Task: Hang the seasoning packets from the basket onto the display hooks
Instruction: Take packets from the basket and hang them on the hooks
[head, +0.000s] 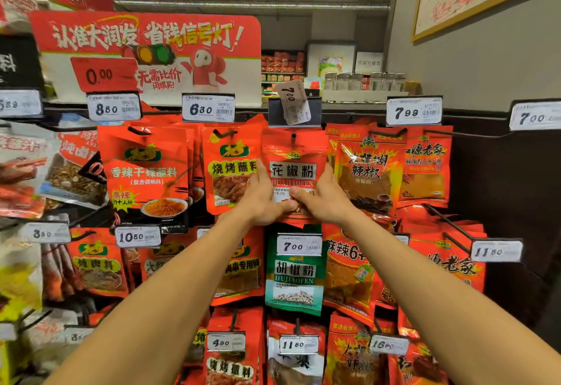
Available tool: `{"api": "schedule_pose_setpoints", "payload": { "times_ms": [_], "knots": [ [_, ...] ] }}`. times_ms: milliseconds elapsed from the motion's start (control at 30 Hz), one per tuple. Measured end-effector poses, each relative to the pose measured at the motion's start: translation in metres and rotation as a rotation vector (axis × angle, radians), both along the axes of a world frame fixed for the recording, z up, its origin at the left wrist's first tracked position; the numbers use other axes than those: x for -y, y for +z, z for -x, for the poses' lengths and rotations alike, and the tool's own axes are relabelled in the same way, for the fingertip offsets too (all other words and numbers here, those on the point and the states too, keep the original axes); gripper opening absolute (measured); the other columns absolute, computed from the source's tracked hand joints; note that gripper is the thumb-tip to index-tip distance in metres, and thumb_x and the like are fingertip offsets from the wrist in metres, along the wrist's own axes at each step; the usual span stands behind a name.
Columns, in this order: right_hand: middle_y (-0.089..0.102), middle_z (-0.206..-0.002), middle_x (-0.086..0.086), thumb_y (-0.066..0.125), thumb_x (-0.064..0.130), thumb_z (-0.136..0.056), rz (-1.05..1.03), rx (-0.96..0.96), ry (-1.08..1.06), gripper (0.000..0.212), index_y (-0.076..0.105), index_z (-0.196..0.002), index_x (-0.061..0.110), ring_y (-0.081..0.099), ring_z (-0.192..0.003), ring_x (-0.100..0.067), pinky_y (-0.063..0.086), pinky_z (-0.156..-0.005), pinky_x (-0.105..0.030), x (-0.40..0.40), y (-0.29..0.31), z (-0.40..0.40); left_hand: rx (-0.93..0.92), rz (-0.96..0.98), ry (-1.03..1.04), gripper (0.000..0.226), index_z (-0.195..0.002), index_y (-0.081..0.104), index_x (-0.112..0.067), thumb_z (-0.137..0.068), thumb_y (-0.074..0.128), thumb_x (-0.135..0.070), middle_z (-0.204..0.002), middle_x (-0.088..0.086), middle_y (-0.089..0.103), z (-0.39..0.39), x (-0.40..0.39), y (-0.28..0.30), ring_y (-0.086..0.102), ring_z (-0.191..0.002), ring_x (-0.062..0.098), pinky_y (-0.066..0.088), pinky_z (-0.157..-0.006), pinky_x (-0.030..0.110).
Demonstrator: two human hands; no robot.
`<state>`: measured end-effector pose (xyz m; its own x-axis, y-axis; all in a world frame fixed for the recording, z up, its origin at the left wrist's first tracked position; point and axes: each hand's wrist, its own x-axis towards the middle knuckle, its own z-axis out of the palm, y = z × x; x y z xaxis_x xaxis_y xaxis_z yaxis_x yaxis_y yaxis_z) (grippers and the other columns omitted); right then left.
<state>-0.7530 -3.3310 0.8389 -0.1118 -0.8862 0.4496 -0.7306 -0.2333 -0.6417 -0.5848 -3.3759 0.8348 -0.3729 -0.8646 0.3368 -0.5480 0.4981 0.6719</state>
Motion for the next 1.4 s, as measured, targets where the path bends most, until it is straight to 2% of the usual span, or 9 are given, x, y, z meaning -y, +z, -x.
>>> {"api": "schedule_pose_setpoints", "payload": {
  "times_ms": [400, 500, 600, 700, 767, 900, 1033, 1267, 1400],
  "knots": [
    [0.058, -0.131, 0.006, 0.073, 0.046, -0.09, -0.019, 0.082, 0.035, 0.077, 0.03, -0.148, 0.018, 0.057, -0.122, -0.018, 0.046, -0.103, -0.038, -0.04, 0.006, -0.003, -0.09, 0.02, -0.023, 0.129, -0.159, 0.001, -0.019, -0.069, 0.09, -0.045, -0.147, 0.012, 0.051, -0.026, -0.034, 0.001, 0.05, -0.136, 0.028, 0.038, -0.116, 0.046],
    [0.057, -0.103, 0.025, 0.065, 0.048, -0.094, -0.001, 0.075, -0.013, 0.051, 0.043, -0.137, 0.029, 0.059, -0.096, -0.006, 0.044, -0.084, -0.029, -0.06, 0.004, -0.002, -0.12, 0.094, 0.023, 0.098, -0.155, 0.022, -0.021, -0.081, 0.082, -0.044, -0.14, 0.0, 0.055, -0.04, -0.051, 0.006, 0.054, -0.129, 0.024, 0.042, -0.112, 0.045],
    [0.06, -0.103, 0.018, 0.062, 0.042, -0.098, 0.161, 0.151, -0.149, 0.041, 0.056, -0.133, 0.023, 0.059, -0.091, -0.002, 0.05, -0.085, -0.031, -0.081, 0.0, 0.001, -0.179, 0.186, 0.137, 0.062, -0.15, 0.042, -0.017, -0.096, 0.065, -0.038, -0.133, -0.003, 0.055, -0.056, -0.069, 0.008, 0.055, -0.12, 0.016, 0.044, -0.106, 0.037],
    [0.072, -0.086, 0.008, 0.06, 0.03, -0.099, 0.249, 0.305, -0.187, 0.012, 0.069, -0.097, 0.023, 0.069, -0.078, -0.015, 0.059, -0.071, -0.041, -0.104, -0.011, 0.0, -0.365, 0.147, 0.123, 0.018, -0.109, 0.071, -0.026, -0.098, 0.061, -0.035, -0.101, -0.011, 0.071, -0.075, -0.084, 0.0, 0.064, -0.087, -0.002, 0.056, -0.087, 0.037],
    [0.072, -0.069, 0.001, 0.06, 0.021, -0.098, 0.2, 0.425, -0.146, 0.02, 0.068, -0.08, 0.02, 0.067, -0.06, -0.018, 0.051, -0.053, -0.032, -0.118, -0.029, -0.004, -0.49, -0.023, 0.033, 0.017, -0.092, 0.073, -0.023, -0.1, 0.06, -0.03, -0.084, -0.004, 0.076, -0.085, -0.093, -0.017, 0.07, -0.074, 0.009, 0.059, -0.073, 0.039],
    [0.065, -0.055, -0.004, 0.058, 0.005, -0.096, -0.041, 0.637, -0.069, 0.026, 0.063, -0.072, 0.011, 0.058, -0.04, -0.016, 0.037, -0.036, -0.02, -0.14, -0.098, -0.016, -0.607, -0.348, -0.037, 0.018, -0.09, 0.072, -0.014, -0.101, 0.058, -0.016, -0.073, 0.001, 0.075, -0.095, -0.108, -0.086, 0.068, -0.059, 0.011, 0.055, -0.057, 0.022],
    [0.065, -0.057, -0.008, 0.058, 0.005, -0.095, -0.337, 0.712, -0.113, 0.032, 0.065, -0.066, 0.016, 0.058, -0.042, -0.019, 0.04, -0.039, -0.021, -0.158, -0.208, -0.025, -0.562, -0.662, 0.038, 0.022, -0.09, 0.07, -0.01, -0.103, 0.052, -0.009, -0.072, 0.005, 0.073, -0.097, -0.127, -0.193, 0.065, -0.057, 0.013, 0.052, -0.054, 0.024],
    [0.062, -0.051, -0.002, 0.054, 0.005, -0.098, -0.856, 0.696, -0.285, 0.028, 0.061, -0.071, 0.009, 0.054, -0.04, -0.014, 0.04, -0.039, -0.019, -0.208, -0.423, -0.037, -0.439, -1.163, 0.334, 0.014, -0.098, 0.068, -0.01, -0.103, 0.054, -0.012, -0.079, 0.007, 0.068, -0.096, -0.189, -0.401, 0.061, -0.063, 0.017, 0.049, -0.066, 0.029],
    [0.056, -0.043, 0.004, 0.053, 0.001, -0.096, -1.089, 0.615, -0.353, 0.033, 0.059, -0.065, 0.006, 0.052, -0.036, -0.009, 0.041, -0.038, -0.019, -0.239, -0.553, -0.042, -0.412, -1.371, 0.501, 0.016, -0.092, 0.063, -0.008, -0.101, 0.051, -0.003, -0.075, 0.01, 0.061, -0.098, -0.229, -0.522, 0.053, -0.06, 0.02, 0.045, -0.049, 0.02]
  ]
}}
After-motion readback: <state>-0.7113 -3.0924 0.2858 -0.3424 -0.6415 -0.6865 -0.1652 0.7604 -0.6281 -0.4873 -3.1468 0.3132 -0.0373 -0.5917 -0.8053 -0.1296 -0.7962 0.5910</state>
